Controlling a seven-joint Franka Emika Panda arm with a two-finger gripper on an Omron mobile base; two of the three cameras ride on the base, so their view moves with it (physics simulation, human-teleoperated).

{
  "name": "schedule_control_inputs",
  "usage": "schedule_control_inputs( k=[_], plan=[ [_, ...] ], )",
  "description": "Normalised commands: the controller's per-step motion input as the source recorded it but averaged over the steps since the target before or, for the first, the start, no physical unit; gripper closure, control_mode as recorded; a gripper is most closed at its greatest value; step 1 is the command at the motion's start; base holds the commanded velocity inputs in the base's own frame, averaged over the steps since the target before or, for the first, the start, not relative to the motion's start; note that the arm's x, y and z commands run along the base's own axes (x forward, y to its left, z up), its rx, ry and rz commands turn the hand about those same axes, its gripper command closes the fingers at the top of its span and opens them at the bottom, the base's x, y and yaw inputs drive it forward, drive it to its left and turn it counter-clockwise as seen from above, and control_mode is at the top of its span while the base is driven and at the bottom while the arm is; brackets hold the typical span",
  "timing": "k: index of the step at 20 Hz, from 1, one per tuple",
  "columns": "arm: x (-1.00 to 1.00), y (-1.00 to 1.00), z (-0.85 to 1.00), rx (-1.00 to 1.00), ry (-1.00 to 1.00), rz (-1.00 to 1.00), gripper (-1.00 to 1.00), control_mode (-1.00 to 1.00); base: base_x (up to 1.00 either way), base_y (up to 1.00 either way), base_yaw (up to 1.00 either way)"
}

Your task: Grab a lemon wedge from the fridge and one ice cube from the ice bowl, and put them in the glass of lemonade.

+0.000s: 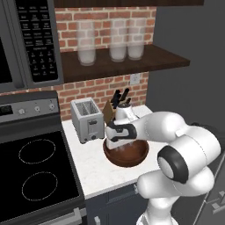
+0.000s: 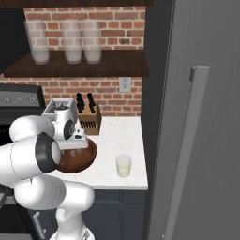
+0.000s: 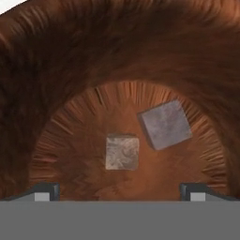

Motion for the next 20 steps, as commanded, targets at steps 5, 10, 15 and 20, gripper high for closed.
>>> schedule_control_inputs(
  k=[5, 10, 15, 20],
  plan=[
    [0.00, 0.00, -0.11, 0.01, 0.00, -0.02, -1.00, -1.00, 0.00, 0.00, 0.00],
    [0.03, 0.00, -0.04, 0.06, 0.00, -0.01, -1.00, -1.00, 0.00, 0.00, 0.00],
    [0.11, 0.00, 0.00, 0.02, 0.00, -0.01, -1.00, -1.00, 0.00, 0.00, 0.00],
    [0.22, 0.00, -0.01, 0.00, -0.05, 0.00, -1.00, -1.00, 0.00, 0.00, 0.00]
  ],
)
